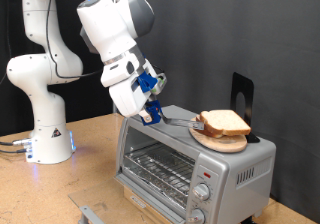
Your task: Make a piece of toast with the oven
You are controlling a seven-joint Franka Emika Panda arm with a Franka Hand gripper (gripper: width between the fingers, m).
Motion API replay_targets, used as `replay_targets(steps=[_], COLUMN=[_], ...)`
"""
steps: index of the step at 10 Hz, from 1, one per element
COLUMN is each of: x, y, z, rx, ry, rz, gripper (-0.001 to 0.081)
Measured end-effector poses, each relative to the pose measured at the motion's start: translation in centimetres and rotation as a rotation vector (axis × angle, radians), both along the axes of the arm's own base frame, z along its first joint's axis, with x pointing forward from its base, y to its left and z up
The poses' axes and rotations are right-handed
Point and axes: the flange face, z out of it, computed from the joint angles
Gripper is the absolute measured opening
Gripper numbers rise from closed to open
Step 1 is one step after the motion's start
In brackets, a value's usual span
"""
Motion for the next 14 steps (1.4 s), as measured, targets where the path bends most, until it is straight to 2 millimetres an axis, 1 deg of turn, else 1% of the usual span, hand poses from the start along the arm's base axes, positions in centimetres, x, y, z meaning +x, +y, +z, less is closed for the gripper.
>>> replay_targets(steps=[10,14], x=[-0.1,0.5], y=[2.7,4.2], z=[0.2,0.5], rx=[-0.021,-0.036], ry=[0.019,0.037], rz=[0.015,-0.018], gripper=[0.0485,0.0485])
